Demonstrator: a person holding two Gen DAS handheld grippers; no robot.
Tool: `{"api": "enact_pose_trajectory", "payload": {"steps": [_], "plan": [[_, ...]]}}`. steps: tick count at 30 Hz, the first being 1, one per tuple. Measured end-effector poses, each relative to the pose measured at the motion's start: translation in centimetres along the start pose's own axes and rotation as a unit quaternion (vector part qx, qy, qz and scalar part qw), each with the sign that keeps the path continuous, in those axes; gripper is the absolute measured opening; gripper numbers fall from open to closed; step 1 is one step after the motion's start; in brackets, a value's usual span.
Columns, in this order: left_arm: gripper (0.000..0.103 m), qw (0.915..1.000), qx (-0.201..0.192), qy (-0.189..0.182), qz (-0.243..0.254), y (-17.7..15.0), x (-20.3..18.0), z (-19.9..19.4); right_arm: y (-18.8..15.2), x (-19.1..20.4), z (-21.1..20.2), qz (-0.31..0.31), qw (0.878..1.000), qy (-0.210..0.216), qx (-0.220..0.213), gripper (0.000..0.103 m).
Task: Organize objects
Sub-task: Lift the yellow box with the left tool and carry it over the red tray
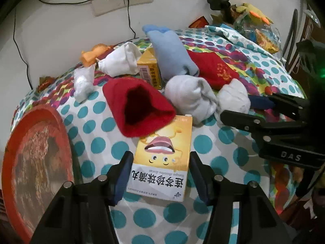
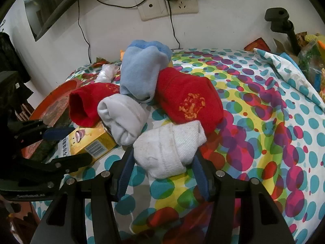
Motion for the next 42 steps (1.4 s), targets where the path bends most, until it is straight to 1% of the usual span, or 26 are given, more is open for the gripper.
{"api": "enact_pose_trajectory", "payload": {"steps": [4, 9, 11, 12, 14, 17, 19, 23, 28, 31, 35, 38, 41, 42], "plan": [[0.056, 0.9999, -0.015, -0.002, -0.007, -0.6, -0.4, -1.2, -0.3, -0.2, -0.2, 0.006, 1.0, 0.008, -0.001, 0.053], [0.056, 0.9994, -0.028, -0.009, -0.019, -1.2, -0.5, -2.8, -1.1, 0.2, -0.8, -0.011, 1.0, -0.002, -0.014, 0.052], [0.056, 0.9991, -0.038, -0.003, -0.02, -1.4, -0.5, -3.5, -1.0, 0.1, -0.8, -0.009, 1.0, -0.003, -0.016, 0.052], [0.056, 0.9992, -0.035, -0.005, -0.018, -1.5, -0.5, -3.7, -1.0, 0.0, -0.7, -0.007, 1.0, 0.0, -0.013, 0.052], [0.055, 0.9988, -0.043, 0.01, -0.021, -1.7, -0.4, -4.1, -1.0, -0.2, -0.8, 0.0, 1.0, 0.007, -0.013, 0.052], [0.055, 0.9979, -0.056, 0.004, -0.031, -1.9, -0.1, -4.8, -1.0, -0.4, -0.8, 0.006, 1.0, 0.013, -0.013, 0.052], [0.055, 0.9978, -0.058, -0.004, -0.032, -1.9, -0.2, -5.1, -1.0, -0.2, -0.8, 0.002, 1.0, 0.01, -0.013, 0.052], [0.055, 0.9977, -0.063, 0.011, -0.022, -2.1, -0.5, -5.8, -1.1, -0.1, -0.8, -0.005, 1.0, 0.001, -0.014, 0.052], [0.055, 0.9968, -0.07, 0.017, -0.034, -2.3, -0.2, -6.5, -1.1, 0.2, -0.8, -0.011, 1.0, -0.007, -0.015, 0.052], [0.055, 0.9955, -0.08, 0.027, -0.042, -2.4, 0.3, -7.2, -1.1, 0.2, -0.8, -0.012, 1.0, -0.008, -0.015, 0.052], [0.055, 0.9928, -0.089, 0.052, -0.061, -2.7, 1.6, -8.2, -1.1, 0.2, -0.8, -0.014, 1.0, -0.01, -0.015, 0.052], [0.055, 0.9888, -0.095, 0.079, -0.083, -3.0, 3.3, -9.0, -1.0, 0.3, -0.9, -0.015, 1.0, -0.013, -0.015, 0.052], [0.055, 0.9845, -0.101, 0.095, -0.108, -3.6, 5.4, -9.8, -1.0, 0.3, -0.9, -0.015, 1.0, -0.013, -0.015, 0.052], [0.055, 0.9821, -0.104, 0.106, -0.117, -3.8, 6.2, -10.2, -1.0, 0.3, -0.9, -0.015, 1.0, -0.013, -0.015, 0.052]]}}
Point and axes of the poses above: each gripper's, at about its wrist camera, not at the fingertips, and z roughly the way its jaws point, x to its left, y to its top, the point moved 3 cm from there along z, roughly the way its jaws point, and after that the axes turned 12 degrees about -y, right-handed, at the moved point
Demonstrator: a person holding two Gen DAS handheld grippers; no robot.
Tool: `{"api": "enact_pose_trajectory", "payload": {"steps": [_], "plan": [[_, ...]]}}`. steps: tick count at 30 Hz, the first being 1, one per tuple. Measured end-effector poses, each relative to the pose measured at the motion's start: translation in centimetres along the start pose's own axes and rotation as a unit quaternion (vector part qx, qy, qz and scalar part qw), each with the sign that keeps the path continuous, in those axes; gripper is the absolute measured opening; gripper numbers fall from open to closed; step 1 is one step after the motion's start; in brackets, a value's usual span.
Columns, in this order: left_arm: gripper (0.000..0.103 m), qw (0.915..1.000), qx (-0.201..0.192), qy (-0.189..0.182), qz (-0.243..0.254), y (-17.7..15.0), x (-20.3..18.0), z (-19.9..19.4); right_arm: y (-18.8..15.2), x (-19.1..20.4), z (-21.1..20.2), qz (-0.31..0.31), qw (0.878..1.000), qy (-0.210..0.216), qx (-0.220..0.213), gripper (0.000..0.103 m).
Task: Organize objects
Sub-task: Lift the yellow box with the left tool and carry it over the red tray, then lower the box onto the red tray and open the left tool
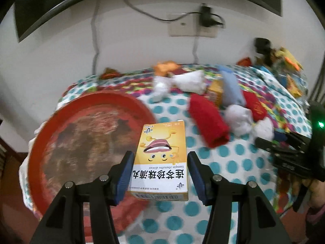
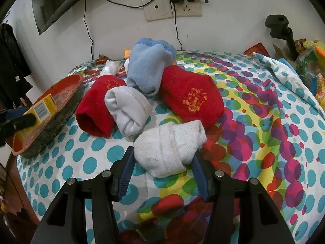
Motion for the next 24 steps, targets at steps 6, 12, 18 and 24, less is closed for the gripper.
{"api": "enact_pose_trajectory", "payload": {"steps": [6, 12, 18, 24], "plan": [[0.055, 0.9984, 0.003, 0.033, -0.046, -0.5, 5.2, -0.8, 0.0, -0.1, 0.0, 0.0, 1.0, 0.0, 0.0, 0.052], [0.055, 0.9928, 0.011, 0.085, -0.083, -1.6, 10.4, -1.3, 0.0, 0.0, -0.1, -0.003, 1.0, -0.003, 0.0, 0.052], [0.055, 0.9871, 0.022, 0.114, -0.11, -2.9, 14.8, -1.3, 0.1, 0.2, -0.1, -0.007, 1.0, -0.008, 0.0, 0.052], [0.055, 0.9822, 0.022, 0.132, -0.132, -3.7, 17.9, -1.3, 0.2, 0.4, -0.2, -0.013, 1.0, -0.014, 0.001, 0.052]]}}
Point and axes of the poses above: each gripper's, at about its wrist camera, not at the fingertips, and z roughly the way its jaws point, x to its left, y to its top, the point moved 3 cm from there along z, roughly the way its jaws point, and after that the axes turned 12 degrees about -y, right-handed, at the moved point
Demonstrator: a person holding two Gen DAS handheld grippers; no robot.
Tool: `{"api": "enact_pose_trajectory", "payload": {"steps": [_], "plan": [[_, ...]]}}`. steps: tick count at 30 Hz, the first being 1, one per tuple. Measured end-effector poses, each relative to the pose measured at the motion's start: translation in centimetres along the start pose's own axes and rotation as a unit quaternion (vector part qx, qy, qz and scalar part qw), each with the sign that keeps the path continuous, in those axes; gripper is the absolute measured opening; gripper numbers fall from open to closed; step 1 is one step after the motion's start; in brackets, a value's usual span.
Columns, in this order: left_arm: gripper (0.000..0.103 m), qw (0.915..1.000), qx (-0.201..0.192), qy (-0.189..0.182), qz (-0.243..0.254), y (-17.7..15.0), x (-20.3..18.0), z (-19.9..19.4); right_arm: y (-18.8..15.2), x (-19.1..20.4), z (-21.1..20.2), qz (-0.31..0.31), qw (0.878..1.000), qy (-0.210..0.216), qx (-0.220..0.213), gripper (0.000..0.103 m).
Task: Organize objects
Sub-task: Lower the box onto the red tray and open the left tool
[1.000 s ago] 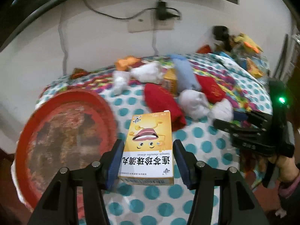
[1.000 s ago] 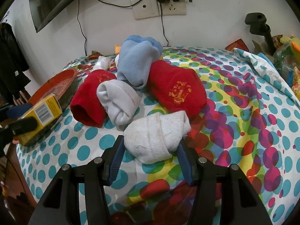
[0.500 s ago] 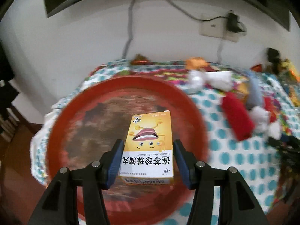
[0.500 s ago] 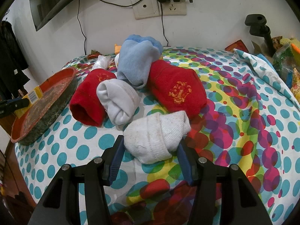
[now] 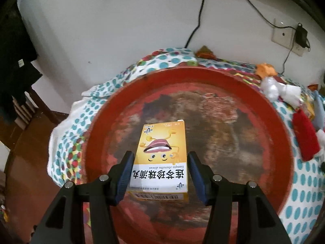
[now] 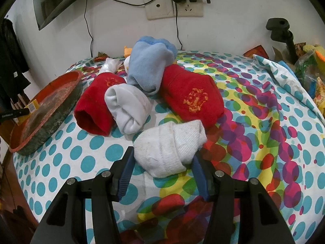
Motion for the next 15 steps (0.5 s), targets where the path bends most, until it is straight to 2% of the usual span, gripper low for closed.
{"api": "enact_pose_trajectory", "payload": {"steps": [11, 15], "plan": [[0.055, 0.9994, 0.011, 0.027, -0.019, -0.3, 3.5, 1.5, 0.0, 0.4, 0.0, -0.009, 1.0, -0.009, 0.001, 0.052], [0.056, 0.9991, 0.014, 0.026, -0.031, -0.6, 4.3, 1.9, 0.0, 0.5, 0.0, -0.012, 1.0, -0.013, 0.001, 0.052]]}}
Point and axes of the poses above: each gripper's, at about its wrist camera, not at the fingertips, and z roughly the way its jaws point, x to its left, y to its top, the point moved 3 cm from there along z, roughly the way its jaws point, and after that the axes turned 12 degrees about -y, right-handed, at the moved point
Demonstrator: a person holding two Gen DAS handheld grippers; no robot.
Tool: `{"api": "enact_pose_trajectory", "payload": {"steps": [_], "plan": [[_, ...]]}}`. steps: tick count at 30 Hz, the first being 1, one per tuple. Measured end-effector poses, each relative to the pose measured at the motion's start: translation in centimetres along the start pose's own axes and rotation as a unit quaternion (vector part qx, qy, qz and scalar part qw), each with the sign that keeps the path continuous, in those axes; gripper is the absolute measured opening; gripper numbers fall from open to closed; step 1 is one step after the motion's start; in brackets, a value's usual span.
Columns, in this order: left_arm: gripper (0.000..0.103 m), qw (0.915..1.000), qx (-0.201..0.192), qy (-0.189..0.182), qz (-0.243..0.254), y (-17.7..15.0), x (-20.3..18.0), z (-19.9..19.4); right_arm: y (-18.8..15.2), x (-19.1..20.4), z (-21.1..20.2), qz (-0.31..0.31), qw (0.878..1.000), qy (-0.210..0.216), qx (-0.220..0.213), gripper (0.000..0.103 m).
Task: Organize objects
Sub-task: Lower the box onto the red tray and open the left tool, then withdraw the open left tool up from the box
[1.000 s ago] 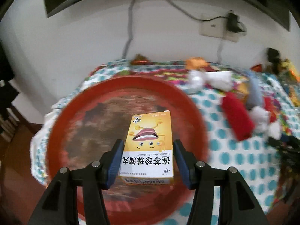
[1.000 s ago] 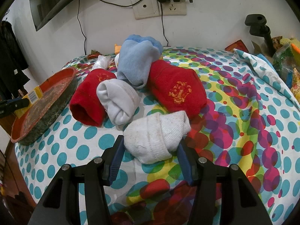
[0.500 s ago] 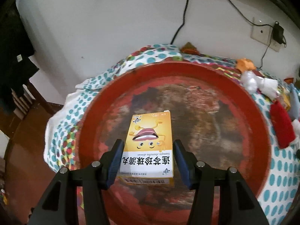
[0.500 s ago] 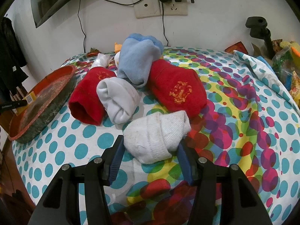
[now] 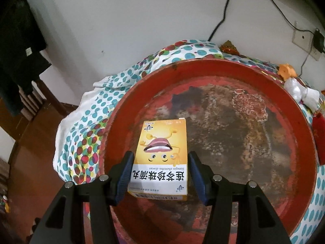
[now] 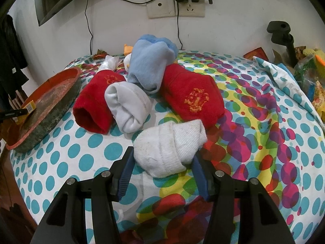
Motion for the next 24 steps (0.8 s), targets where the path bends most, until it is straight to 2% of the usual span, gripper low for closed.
{"api": "enact_pose_trajectory", "payload": {"steps": [12, 14, 16, 24], "plan": [[0.056, 0.9996, 0.014, -0.001, -0.023, -0.5, 1.3, 0.5, 0.1, 0.4, -0.1, -0.009, 1.0, -0.01, 0.001, 0.053], [0.061, 0.9997, 0.018, 0.006, -0.013, -0.5, 1.0, 0.5, 0.1, 0.4, -0.1, -0.01, 1.0, -0.011, 0.001, 0.053], [0.065, 0.9998, 0.014, 0.013, -0.005, -0.6, 0.8, 0.4, 0.1, 0.4, -0.2, -0.01, 1.0, -0.012, 0.002, 0.053], [0.069, 1.0, -0.008, 0.001, -0.003, -1.0, 0.0, -1.8, 0.2, 0.5, -0.2, -0.015, 1.0, -0.016, 0.002, 0.053]]}}
Point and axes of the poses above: each gripper's, at about its wrist camera, not at the fingertips, and z roughly the way its jaws point, x to its left, y to its top, the point moved 3 cm from there along z, roughly the way its jaws point, and after that the axes turned 12 degrees about -y, right-handed, at the moved point
